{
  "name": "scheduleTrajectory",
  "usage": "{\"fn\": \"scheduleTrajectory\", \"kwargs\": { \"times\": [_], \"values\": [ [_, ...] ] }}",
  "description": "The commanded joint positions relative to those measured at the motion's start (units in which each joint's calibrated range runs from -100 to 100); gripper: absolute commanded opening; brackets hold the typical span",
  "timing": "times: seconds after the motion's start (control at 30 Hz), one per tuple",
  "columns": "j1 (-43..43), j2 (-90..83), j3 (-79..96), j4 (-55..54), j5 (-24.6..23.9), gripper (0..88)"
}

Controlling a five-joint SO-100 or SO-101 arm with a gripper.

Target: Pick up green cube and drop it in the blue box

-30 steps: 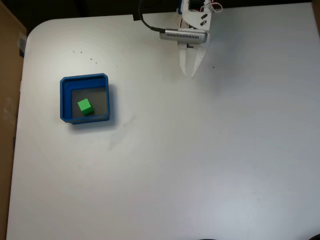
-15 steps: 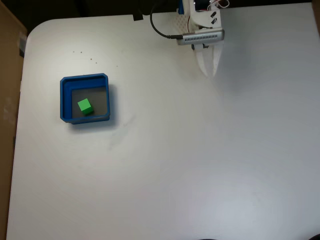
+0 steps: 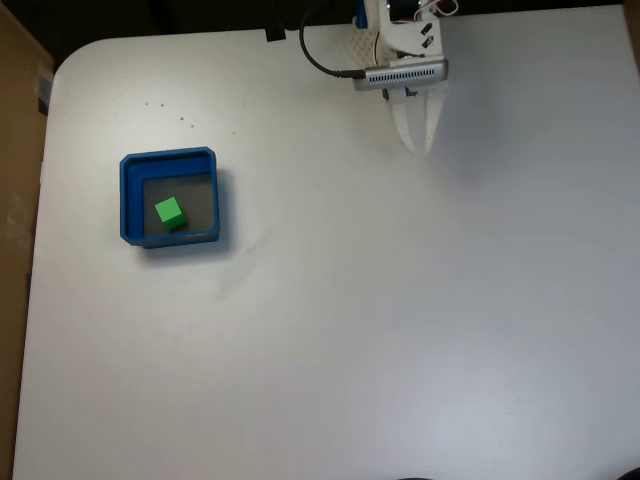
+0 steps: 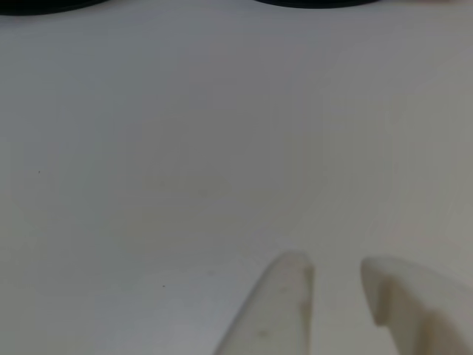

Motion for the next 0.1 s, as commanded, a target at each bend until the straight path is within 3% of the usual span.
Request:
{"fn": "scheduleTrajectory", "kwargs": {
  "times": [0.0,0.07],
  "values": [
    [-0.3,-0.83,0.09,-1.37,-0.1,2.1],
    [-0.3,-0.83,0.09,-1.37,-0.1,2.1]
  ]
}}
